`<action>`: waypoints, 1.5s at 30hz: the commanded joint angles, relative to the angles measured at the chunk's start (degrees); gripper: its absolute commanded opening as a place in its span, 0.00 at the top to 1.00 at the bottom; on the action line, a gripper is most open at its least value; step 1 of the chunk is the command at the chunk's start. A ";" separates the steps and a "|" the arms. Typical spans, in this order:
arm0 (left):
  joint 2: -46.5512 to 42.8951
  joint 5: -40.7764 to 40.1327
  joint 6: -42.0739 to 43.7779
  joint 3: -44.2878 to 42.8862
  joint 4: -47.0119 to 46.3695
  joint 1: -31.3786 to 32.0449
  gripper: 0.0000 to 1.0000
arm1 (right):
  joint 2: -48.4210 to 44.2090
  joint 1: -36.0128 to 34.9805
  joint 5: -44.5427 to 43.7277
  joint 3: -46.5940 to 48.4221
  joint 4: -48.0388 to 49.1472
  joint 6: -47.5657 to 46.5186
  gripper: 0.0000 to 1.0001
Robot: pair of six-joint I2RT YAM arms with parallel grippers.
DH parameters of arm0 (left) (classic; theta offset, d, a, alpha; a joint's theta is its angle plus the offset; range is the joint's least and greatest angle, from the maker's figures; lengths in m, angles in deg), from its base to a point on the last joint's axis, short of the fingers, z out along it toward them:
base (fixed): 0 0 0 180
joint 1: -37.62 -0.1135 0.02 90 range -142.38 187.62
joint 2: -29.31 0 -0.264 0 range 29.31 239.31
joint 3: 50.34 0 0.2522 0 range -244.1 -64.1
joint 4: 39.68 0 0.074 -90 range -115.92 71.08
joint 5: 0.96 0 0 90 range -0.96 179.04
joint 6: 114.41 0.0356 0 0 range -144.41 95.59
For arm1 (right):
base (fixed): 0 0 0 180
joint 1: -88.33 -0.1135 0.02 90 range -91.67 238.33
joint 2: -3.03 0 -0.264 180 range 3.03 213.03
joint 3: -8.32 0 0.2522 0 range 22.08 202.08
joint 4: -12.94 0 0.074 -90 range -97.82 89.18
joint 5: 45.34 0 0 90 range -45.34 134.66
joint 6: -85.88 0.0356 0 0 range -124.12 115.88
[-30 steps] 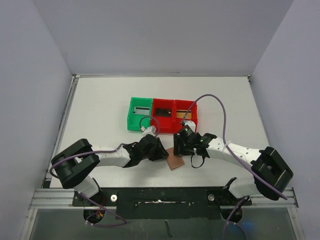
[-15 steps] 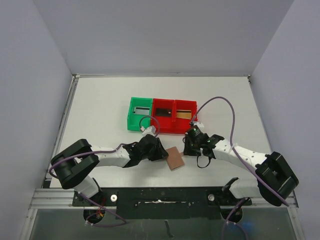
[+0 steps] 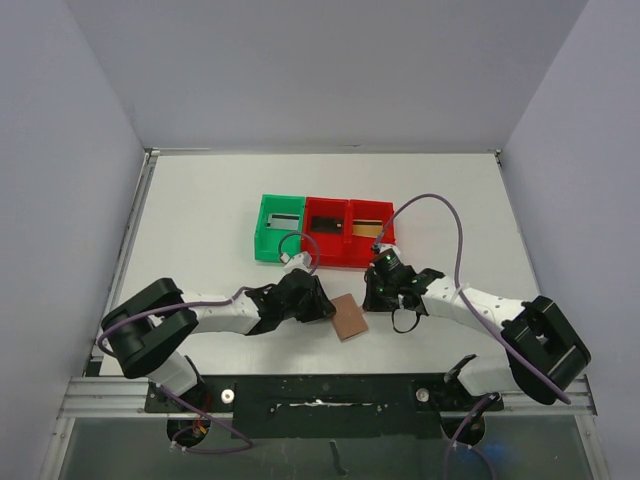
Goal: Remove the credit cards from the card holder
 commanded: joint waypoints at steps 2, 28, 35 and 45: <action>-3.15 -2.02 1.81 -1.66 0.78 0.29 0.69 | -0.31 0.21 1.17 2.14 1.78 -1.44 0.98; -39.84 -1.41 4.36 9.97 19.89 -13.25 0.21 | -4.71 -4.75 6.97 4.95 11.49 10.96 1.00; -43.71 5.66 0.65 13.63 14.68 -13.17 0.28 | -5.15 -5.72 8.22 6.46 11.95 10.93 1.00; -43.31 1.88 0.05 12.45 17.54 -13.08 0.29 | -2.82 -7.48 16.61 5.65 21.83 11.47 1.00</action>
